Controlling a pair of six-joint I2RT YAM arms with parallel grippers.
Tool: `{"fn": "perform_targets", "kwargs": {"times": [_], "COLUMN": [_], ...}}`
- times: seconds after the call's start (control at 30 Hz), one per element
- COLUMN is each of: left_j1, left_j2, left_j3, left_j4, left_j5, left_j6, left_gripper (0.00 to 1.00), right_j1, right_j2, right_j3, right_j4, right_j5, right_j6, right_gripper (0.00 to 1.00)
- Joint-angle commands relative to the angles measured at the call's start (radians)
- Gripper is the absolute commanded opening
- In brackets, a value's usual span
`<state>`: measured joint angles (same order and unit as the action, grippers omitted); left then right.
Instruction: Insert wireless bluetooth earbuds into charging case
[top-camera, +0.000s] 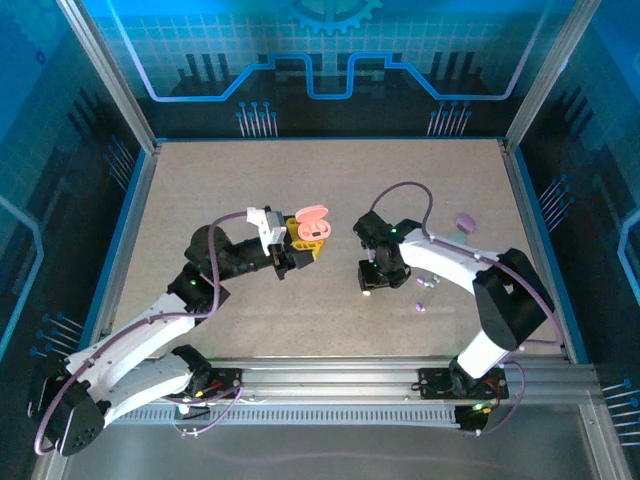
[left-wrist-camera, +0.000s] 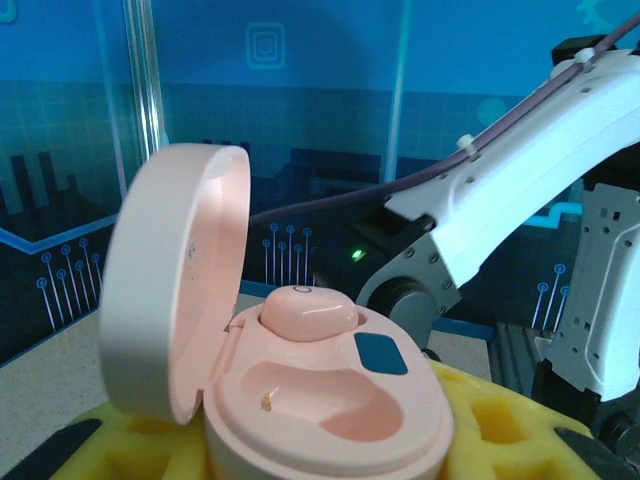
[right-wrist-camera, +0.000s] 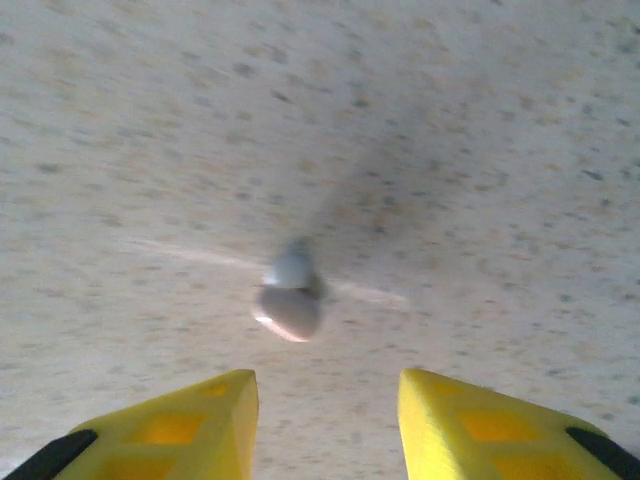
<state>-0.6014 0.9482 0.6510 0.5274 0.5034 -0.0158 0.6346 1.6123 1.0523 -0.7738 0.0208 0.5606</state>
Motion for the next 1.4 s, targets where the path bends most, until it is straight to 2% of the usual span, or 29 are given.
{"fn": "perform_targets", "kwargs": {"times": [0.0, 0.2, 0.47, 0.87, 1.2, 1.37], "left_j1": [-0.005, -0.005, -0.005, -0.005, -0.007, -0.007], "left_j2": [0.002, 0.001, 0.004, 0.011, 0.026, 0.027], "left_j3": [0.010, 0.012, 0.017, 0.022, 0.021, 0.018], "left_j4": [0.013, 0.013, 0.009, 0.012, 0.031, 0.035], "left_j5": [-0.011, -0.013, -0.007, -0.004, 0.004, 0.003], "left_j6": [0.017, 0.016, 0.012, 0.008, -0.009, -0.011], "left_gripper": [0.26, 0.26, 0.26, 0.26, 0.26, 0.26], "right_j1": [0.017, 0.057, 0.066, 0.051, -0.038, -0.048], "right_j2": [-0.004, 0.058, 0.142, 0.065, 0.016, -0.040], "right_j3": [-0.018, -0.028, -0.009, -0.013, -0.066, -0.130], "right_j4": [0.104, 0.221, 0.169, 0.024, 0.034, 0.120], "right_j5": [-0.129, -0.213, -0.121, -0.009, 0.030, -0.070], "right_j6": [0.093, 0.164, 0.189, 0.133, 0.105, 0.175], "right_gripper": [0.40, 0.35, 0.35, 0.35, 0.36, 0.42]}}
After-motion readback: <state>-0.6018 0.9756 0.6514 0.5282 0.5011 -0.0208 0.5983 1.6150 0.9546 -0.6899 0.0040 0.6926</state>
